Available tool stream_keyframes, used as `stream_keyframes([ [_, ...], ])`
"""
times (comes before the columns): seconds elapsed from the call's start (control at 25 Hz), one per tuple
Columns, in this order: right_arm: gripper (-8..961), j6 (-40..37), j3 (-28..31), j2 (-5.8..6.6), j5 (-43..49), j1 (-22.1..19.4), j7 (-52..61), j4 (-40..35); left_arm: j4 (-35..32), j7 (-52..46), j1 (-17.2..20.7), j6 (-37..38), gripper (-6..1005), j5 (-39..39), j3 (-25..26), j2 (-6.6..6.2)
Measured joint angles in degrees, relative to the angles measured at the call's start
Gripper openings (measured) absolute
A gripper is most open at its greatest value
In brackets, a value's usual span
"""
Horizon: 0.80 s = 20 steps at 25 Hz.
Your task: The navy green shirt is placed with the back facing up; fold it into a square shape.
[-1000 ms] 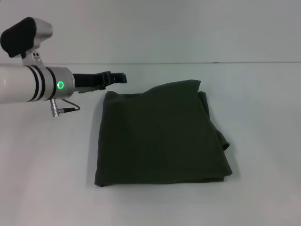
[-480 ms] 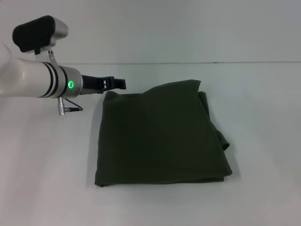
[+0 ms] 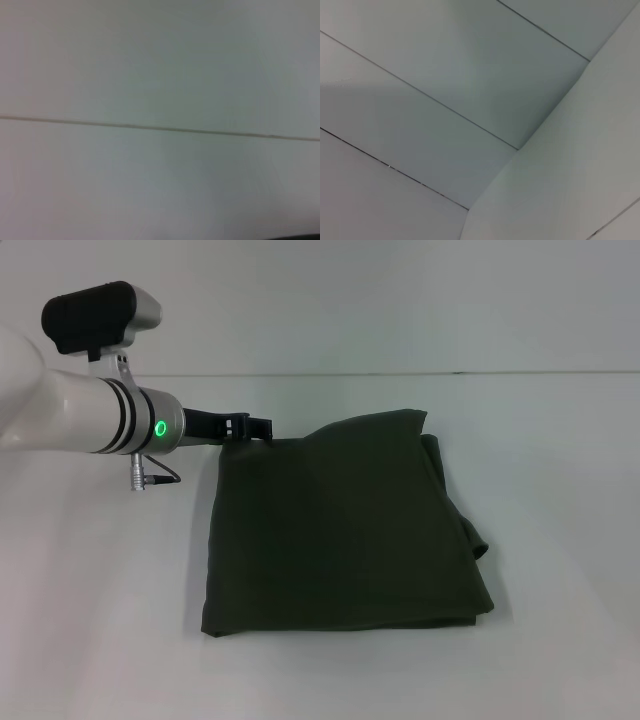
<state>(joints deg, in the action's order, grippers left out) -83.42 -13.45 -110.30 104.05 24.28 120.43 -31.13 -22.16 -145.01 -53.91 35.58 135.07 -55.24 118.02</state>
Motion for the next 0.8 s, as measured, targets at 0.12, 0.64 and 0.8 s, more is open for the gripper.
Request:
stream_keyframes([
  [0.12, 908, 0.0, 0.0, 0.00, 0.0, 0.0, 0.0, 0.0, 0.1, -0.3, 0.0, -0.4, 779, 0.0, -1.0, 0.03],
  [0.64, 909, 0.4, 0.0, 0.00, 0.0, -0.1, 0.4, 0.0, 1.3, -0.4, -0.3, -0.9, 763, 0.1, -1.9, 0.11],
  [0.8, 909, 0.5, 0.0, 0.00, -0.1, -0.2, 0.4, 0.0, -1.3, 0.7, 0.4, -0.5, 697, 0.1, -2.3, 0.93],
])
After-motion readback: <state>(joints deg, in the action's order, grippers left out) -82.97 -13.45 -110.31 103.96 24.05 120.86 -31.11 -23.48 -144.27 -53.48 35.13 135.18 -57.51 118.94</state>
